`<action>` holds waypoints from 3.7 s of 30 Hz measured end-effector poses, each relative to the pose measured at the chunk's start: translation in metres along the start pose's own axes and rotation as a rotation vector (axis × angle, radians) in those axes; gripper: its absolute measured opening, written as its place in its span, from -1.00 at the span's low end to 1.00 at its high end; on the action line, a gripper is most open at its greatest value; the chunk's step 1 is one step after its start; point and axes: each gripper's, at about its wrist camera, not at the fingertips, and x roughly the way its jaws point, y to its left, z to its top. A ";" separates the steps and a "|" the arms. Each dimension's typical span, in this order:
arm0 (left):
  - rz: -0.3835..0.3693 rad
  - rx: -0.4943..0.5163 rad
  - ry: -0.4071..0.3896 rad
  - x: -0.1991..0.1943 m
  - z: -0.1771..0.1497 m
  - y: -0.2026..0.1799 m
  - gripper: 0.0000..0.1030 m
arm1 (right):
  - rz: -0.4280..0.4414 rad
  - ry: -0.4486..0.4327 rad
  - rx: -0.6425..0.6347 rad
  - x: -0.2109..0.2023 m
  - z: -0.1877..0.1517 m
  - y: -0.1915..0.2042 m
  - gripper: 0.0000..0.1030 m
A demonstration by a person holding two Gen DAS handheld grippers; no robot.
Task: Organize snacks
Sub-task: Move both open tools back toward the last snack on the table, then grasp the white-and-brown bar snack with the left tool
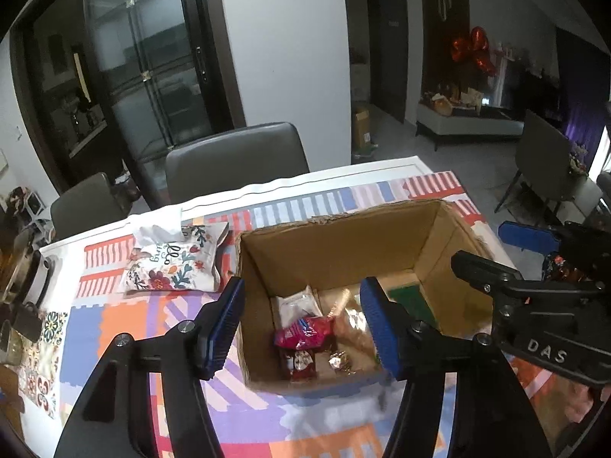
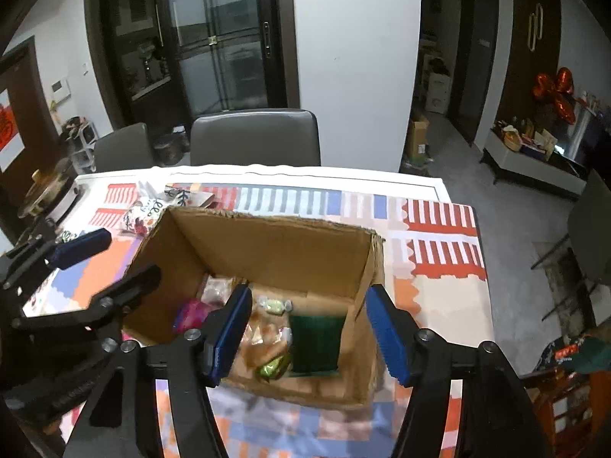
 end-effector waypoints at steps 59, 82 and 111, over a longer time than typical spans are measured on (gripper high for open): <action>-0.218 0.184 0.183 -0.064 -0.243 -0.099 0.48 | -0.017 0.251 0.028 -0.061 -0.273 -0.001 0.64; -0.254 0.176 0.305 -0.016 -0.256 -0.114 -0.48 | -0.033 0.333 0.092 -0.037 -0.288 -0.017 0.64; -0.271 -0.036 0.084 -0.077 -0.192 -0.068 -0.68 | 0.005 0.126 0.047 -0.077 -0.217 -0.002 0.64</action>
